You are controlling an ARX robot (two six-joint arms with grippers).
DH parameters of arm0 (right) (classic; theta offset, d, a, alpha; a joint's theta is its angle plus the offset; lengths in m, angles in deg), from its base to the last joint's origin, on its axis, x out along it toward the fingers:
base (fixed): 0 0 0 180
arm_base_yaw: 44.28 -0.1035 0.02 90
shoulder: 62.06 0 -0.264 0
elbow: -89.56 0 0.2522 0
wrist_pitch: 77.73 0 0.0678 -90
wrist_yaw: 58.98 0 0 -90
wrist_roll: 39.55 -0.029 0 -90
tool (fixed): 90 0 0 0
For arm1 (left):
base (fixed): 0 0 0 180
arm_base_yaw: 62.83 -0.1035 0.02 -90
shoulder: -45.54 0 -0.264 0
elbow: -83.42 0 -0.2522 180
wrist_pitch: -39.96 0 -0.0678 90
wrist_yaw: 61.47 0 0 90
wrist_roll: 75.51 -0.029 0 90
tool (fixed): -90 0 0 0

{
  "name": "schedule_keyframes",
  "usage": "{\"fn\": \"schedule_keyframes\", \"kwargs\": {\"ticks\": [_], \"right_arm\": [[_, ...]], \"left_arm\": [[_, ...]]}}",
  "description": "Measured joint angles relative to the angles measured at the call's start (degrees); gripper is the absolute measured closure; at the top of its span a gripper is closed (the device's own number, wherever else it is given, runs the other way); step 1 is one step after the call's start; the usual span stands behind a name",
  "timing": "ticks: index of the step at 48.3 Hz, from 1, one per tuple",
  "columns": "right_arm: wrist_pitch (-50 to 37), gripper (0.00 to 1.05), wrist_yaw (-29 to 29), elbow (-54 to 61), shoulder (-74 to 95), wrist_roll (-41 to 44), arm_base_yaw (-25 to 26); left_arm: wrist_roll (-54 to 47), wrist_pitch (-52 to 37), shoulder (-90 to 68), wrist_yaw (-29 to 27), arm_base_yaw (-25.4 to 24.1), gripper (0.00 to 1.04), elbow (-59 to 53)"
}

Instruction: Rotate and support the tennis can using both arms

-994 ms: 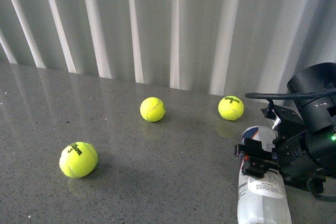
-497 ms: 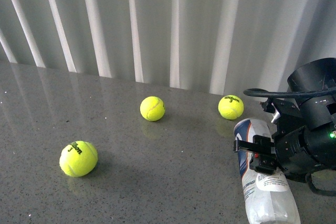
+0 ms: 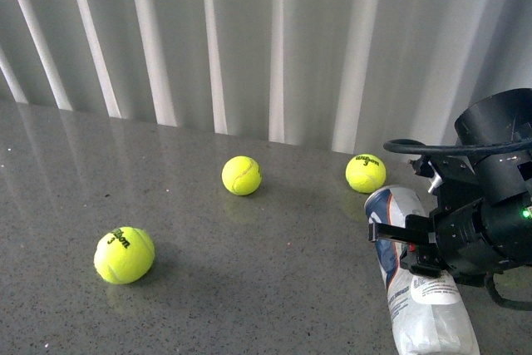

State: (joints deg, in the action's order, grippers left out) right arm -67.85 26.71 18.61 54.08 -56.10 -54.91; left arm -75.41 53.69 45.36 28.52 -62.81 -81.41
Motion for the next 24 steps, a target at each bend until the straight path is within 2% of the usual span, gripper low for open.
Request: {"fn": "schedule_keyframes", "kwargs": {"ticks": [6, 14, 20, 24], "right_arm": [[-1.66, 0.99, 3.5, 1.99, -2.45, 5.79, -0.39], [-6.12, 0.99, 7.43, 4.11, -8.55, 20.31, -0.39], [-13.14, 0.99, 7.67, 8.13, -13.07, 38.99, -0.98], [-19.39, 0.99, 5.84, 12.44, -13.79, 52.15, -2.23]], "left_arm": [[0.0, 0.0, 0.0, 0.0, 0.0, 0.07, 0.0], [0.0, 0.0, 0.0, 0.0, 0.0, 0.07, 0.0], [0.0, 0.0, 0.0, 0.0, 0.0, 0.07, 0.0], [0.0, 0.0, 0.0, 0.0, 0.0, 0.07, 0.0]]}}
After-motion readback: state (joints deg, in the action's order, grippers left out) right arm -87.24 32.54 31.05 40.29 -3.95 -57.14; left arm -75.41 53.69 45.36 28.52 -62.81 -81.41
